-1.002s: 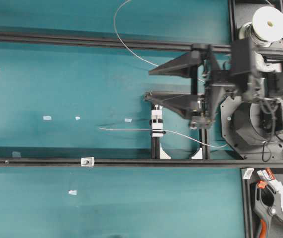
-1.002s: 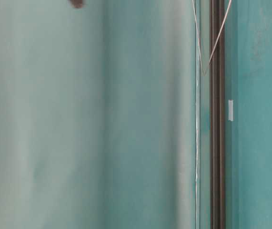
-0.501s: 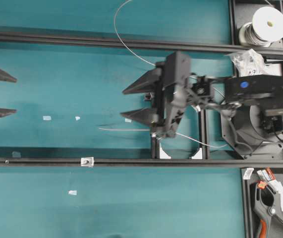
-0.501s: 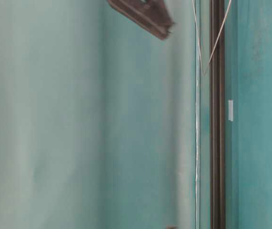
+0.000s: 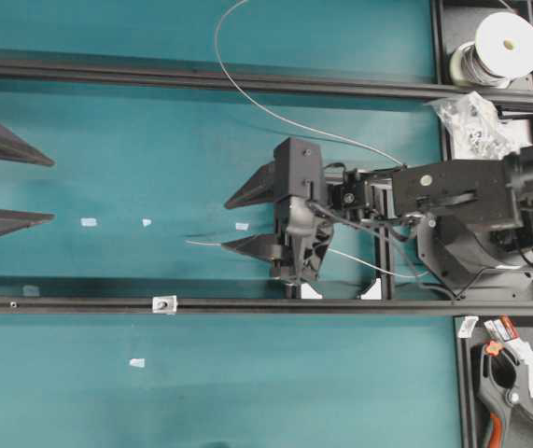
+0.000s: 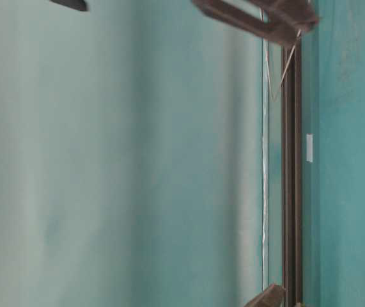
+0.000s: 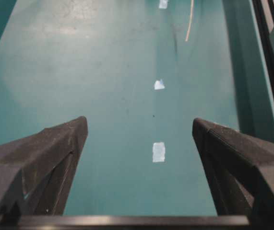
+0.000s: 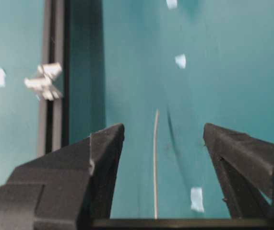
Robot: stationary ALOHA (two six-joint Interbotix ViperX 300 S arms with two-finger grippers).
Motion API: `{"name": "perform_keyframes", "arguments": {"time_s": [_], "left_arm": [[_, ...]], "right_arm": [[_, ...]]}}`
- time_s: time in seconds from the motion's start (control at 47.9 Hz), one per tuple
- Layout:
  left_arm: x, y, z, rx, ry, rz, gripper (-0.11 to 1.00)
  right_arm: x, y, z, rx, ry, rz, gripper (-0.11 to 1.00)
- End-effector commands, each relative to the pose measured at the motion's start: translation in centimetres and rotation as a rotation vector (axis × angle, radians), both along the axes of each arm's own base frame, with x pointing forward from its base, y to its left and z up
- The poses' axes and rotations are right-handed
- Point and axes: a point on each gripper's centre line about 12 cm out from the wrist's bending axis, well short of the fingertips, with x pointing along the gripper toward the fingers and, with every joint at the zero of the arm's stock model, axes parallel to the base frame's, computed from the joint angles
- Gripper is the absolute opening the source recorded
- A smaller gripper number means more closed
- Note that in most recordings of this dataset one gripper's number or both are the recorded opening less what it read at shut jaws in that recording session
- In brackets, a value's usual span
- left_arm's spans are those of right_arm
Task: Insert the wire through the hole in the metal fitting.
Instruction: 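Move the right gripper left toward the free end of the grey wire, then close the right gripper on the grey wire near its tip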
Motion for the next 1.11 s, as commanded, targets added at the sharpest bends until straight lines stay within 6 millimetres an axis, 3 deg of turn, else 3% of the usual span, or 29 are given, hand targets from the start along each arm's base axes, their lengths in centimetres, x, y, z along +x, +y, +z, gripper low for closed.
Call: {"name": "perform_keyframes", "arguments": {"time_s": [0.0,0.271,0.48,0.689,1.085], "left_arm": [[0.4,0.0,0.6,0.003,-0.031,-0.004,0.81],[0.3,-0.1,0.4,0.003,-0.023,-0.007,0.81],[0.3,-0.1,0.4,0.003,-0.026,-0.007,0.81],[0.4,-0.2,0.5,0.003,-0.028,-0.008,0.81],[0.5,-0.1,0.4,0.001,-0.025,-0.006,0.81]], "right_arm": [[0.3,0.1,-0.2,0.000,-0.006,0.001,0.75],[0.3,0.4,-2.6,-0.005,0.040,0.009,0.75],[-0.2,0.4,-3.5,-0.006,0.020,0.010,0.74],[-0.5,0.5,-4.2,-0.007,0.040,0.012,0.65],[-0.4,0.7,-5.0,-0.009,0.080,0.019,0.64]]}}
